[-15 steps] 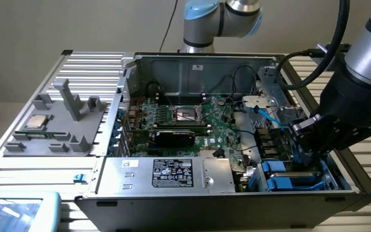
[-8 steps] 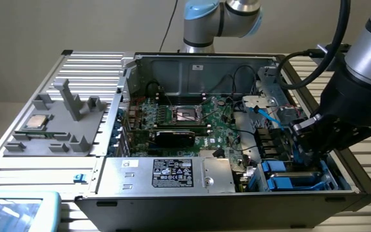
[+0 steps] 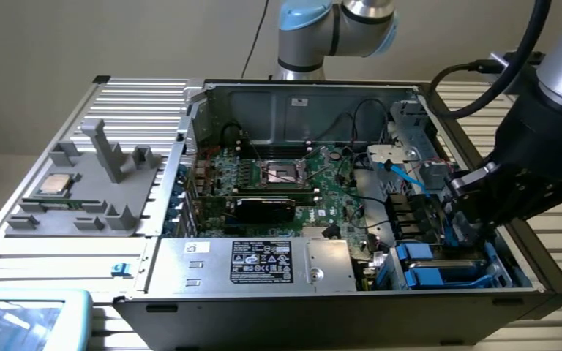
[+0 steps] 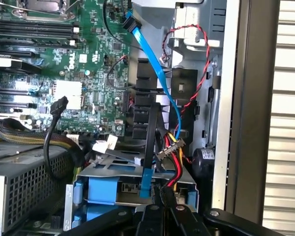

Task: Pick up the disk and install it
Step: 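Insert the second disk wire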

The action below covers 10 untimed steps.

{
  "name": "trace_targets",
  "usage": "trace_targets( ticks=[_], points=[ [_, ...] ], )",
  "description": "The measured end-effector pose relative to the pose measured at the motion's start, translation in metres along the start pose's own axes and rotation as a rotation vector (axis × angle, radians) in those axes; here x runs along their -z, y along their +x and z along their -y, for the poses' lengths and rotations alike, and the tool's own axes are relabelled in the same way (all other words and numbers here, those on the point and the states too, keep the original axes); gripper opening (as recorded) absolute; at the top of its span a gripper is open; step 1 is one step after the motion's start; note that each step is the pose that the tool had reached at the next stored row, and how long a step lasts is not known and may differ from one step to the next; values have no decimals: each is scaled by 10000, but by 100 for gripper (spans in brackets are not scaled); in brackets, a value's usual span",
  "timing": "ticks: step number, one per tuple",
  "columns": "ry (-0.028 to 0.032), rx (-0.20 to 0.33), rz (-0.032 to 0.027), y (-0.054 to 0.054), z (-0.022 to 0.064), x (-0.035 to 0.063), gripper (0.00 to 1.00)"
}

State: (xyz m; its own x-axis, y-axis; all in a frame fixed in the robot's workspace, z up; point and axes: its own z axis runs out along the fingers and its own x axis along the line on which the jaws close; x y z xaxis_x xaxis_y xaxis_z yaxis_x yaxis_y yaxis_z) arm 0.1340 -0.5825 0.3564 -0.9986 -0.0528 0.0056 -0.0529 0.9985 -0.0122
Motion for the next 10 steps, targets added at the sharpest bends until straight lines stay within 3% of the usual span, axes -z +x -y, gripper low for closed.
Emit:
trace_targets(
  ticks=[8, 10],
  points=[
    [84, -1, -4, 8, -23, 324, 11],
    [89, -1, -4, 8, -23, 344, 11]
  ],
)
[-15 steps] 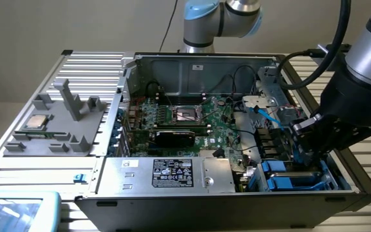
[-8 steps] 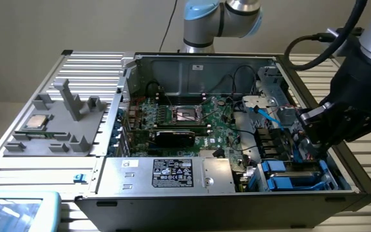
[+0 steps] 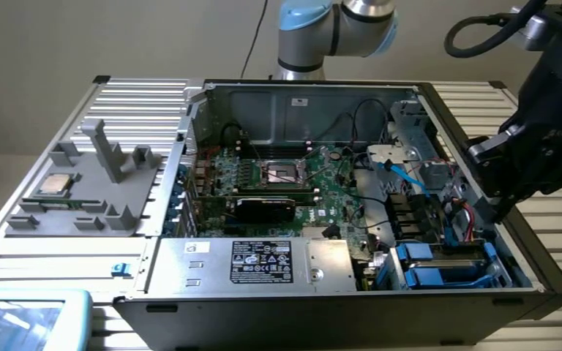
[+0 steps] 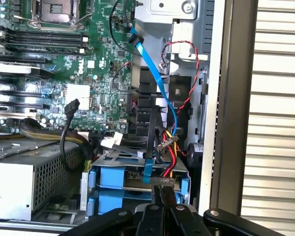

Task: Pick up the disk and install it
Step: 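Insert the second disk wire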

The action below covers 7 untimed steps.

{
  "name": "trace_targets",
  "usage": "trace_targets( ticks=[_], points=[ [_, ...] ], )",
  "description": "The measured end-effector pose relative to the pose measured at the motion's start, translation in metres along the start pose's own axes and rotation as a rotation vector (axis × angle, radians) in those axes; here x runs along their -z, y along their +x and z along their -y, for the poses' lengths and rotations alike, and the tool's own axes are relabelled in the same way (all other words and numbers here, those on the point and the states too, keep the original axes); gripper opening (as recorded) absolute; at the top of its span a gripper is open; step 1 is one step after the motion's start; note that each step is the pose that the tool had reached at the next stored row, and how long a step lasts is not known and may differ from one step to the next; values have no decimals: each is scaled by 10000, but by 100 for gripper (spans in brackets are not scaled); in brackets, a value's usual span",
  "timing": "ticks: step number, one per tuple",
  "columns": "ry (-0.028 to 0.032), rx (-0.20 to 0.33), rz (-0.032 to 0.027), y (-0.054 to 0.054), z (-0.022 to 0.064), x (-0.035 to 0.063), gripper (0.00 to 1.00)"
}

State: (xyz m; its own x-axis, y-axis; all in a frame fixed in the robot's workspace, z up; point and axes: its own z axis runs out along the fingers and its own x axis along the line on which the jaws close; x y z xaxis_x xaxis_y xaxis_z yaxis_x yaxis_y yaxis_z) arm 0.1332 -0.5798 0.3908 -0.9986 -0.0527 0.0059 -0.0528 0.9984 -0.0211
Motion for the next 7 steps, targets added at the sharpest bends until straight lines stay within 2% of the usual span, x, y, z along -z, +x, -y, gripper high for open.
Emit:
trace_targets(
  ticks=[7],
  points=[
    [0, 0, 7, 0, 0, 0, 11]
  ],
)
